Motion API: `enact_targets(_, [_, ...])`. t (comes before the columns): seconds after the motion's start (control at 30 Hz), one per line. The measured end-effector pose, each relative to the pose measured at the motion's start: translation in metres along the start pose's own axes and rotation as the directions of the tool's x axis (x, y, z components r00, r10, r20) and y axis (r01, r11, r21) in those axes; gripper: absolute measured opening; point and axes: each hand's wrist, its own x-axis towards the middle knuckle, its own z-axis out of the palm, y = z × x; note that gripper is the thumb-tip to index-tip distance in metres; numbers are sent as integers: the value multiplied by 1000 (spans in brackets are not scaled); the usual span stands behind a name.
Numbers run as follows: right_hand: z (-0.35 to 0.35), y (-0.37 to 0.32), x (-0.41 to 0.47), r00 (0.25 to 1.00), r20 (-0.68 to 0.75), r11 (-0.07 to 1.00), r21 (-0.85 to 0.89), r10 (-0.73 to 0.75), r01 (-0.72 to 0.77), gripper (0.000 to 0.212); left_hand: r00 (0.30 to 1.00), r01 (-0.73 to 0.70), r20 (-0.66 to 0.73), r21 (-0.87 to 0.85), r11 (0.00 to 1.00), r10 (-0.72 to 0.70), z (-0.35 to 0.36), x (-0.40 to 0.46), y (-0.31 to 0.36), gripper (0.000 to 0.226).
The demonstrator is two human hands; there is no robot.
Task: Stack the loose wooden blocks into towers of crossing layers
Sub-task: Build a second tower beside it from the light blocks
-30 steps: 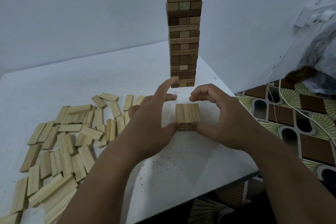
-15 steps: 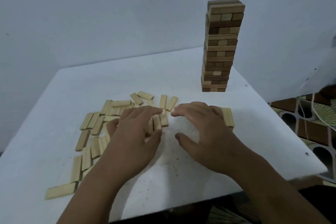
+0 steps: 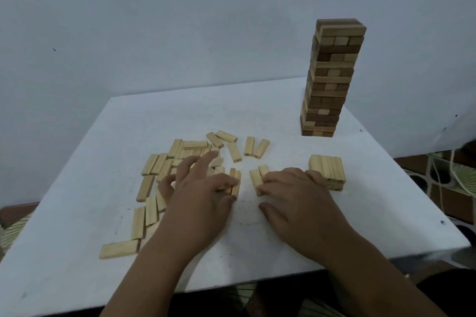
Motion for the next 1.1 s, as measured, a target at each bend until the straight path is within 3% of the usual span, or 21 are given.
enact_targets(0.27, [-14, 16, -36, 997, -48, 998, 13, 55, -54, 35, 976, -210, 58, -6, 978, 210, 15, -7, 31, 21])
enact_targets(0.53, [-13, 26, -55, 993, -77, 994, 79, 85, -79, 27, 957, -271, 53, -181, 945, 285, 26, -5, 38, 42])
enact_targets(0.77, [-15, 26, -54, 991, -125, 990, 134, 57, -40, 21, 960, -265, -2, -340, 902, 282, 29, -5, 45, 37])
enact_targets(0.9, [-14, 29, -51, 991, -131, 985, 169, 35, -13, 17, 953, -295, -28, -303, 906, 301, 27, -4, 46, 7])
enact_targets(1.0, [-13, 31, -49, 989, -150, 984, 179, 13, 15, 14, 957, -282, 6, -231, 931, 291, 31, -4, 37, 23])
enact_targets(1.1, [-11, 31, -47, 984, -177, 981, 193, -3, 37, 18, 960, -257, 62, -182, 949, 272, 33, -3, 35, 20])
